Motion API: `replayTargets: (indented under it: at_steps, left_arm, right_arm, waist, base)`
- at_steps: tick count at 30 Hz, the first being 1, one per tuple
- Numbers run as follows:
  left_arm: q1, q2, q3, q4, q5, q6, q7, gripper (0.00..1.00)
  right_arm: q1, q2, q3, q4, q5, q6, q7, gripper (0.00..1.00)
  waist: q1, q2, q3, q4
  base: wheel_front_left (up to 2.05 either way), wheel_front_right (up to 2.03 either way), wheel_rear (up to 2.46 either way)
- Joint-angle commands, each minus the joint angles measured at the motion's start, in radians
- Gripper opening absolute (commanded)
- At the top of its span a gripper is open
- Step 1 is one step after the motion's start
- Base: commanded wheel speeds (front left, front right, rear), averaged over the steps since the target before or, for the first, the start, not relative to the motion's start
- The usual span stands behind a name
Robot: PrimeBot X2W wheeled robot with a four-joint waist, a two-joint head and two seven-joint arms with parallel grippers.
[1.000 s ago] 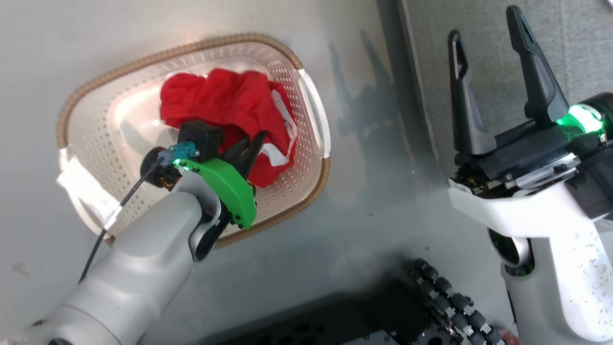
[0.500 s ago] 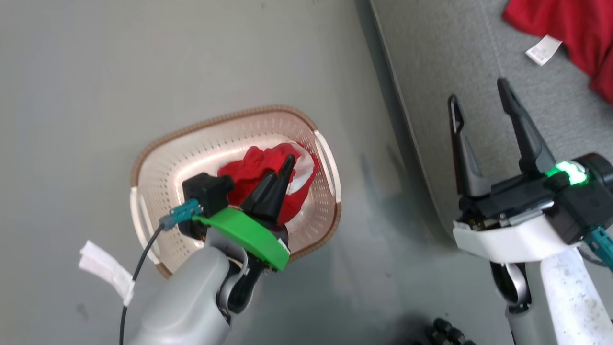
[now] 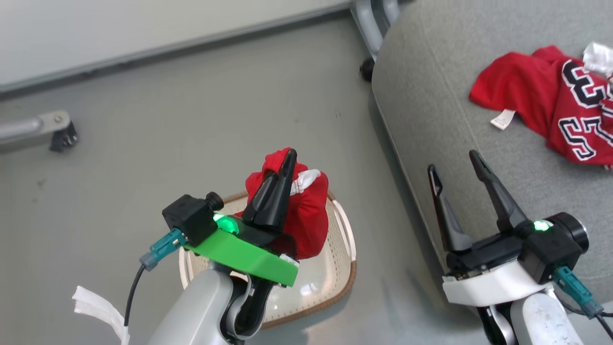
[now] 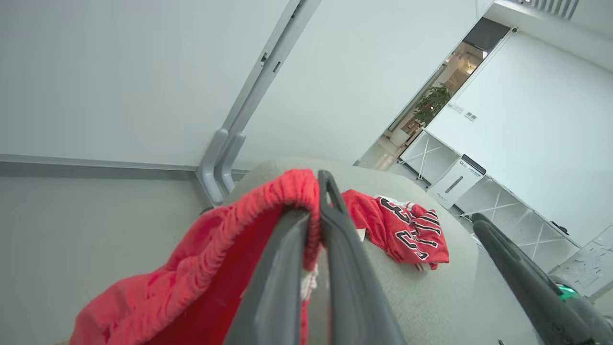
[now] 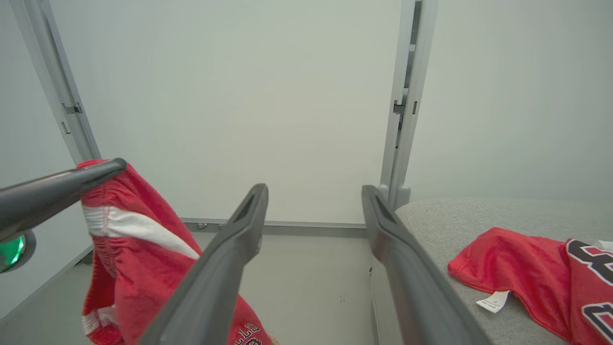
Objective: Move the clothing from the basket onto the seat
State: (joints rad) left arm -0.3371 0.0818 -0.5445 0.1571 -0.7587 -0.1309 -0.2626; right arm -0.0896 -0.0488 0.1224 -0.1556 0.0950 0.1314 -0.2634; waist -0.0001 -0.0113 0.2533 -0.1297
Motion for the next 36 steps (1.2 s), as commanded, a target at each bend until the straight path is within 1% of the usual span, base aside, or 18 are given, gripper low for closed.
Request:
replayTargets:
  at_steps: [1,12,18,22,24,27,32,36]
  left_arm:
    - [0.021,-0.004,0.005,-0.018,0.007,0.001,-0.003,0.00]
    - [0.044,-0.022,0.029,-0.148,0.060,0.001,-0.003,0.00]
    - [0.048,-0.029,0.027,-0.172,0.076,0.001,-0.003,0.00]
    - [0.038,-0.031,0.005,-0.180,0.084,0.001,-0.003,0.00]
    - [0.035,-0.031,-0.009,-0.188,0.063,0.001,-0.003,0.00]
    - [0.027,-0.031,-0.033,-0.190,0.050,0.001,-0.003,0.00]
    - [0.010,-0.031,-0.085,-0.194,0.046,0.001,-0.002,0.00]
    - [0.006,-0.031,-0.109,-0.198,0.038,0.001,-0.002,0.00]
  right_arm:
    - [0.021,-0.003,0.004,0.005,0.005,-0.001,-0.002,1.00]
    - [0.075,-0.003,0.051,0.054,0.021,-0.001,-0.002,1.00]
    - [0.065,-0.003,0.120,0.071,0.032,-0.001,-0.002,1.00]
    - [0.034,-0.003,0.195,0.065,0.051,-0.001,-0.002,1.00]
    - [0.016,-0.003,0.242,0.072,0.058,-0.001,-0.002,1.00]
    - [-0.007,-0.003,0.274,0.078,0.078,-0.001,-0.002,1.00]
    - [-0.019,-0.003,0.278,0.114,0.110,-0.001,-0.002,1.00]
    - [-0.014,-0.003,0.288,0.193,0.102,-0.001,-0.002,1.00]
  waist:
    - [0.0001,0.0113,-0.097,0.024]
    - [0.0001,0.0113,-0.174,0.018]
    - [0.0001,0.0113,-0.182,0.020]
    - [0.0001,0.0113,-0.177,0.028]
    - [0.0001,0.0113,-0.176,0.033]
    - [0.0001,0.0113,-0.176,0.040]
    - [0.0001,0.0113,-0.179,0.054]
    - [0.0001,0.0113,-0.181,0.062]
  base:
    - [0.00,0.00,0.00]
    - [0.00,0.00,0.00]
    - [0.00,0.00,0.00]
    - [0.00,0.00,0.00]
    - [0.00,0.00,0.00]
    - [0.00,0.00,0.00]
    - [0.00,0.00,0.00]
    - [0.00,0.00,0.00]
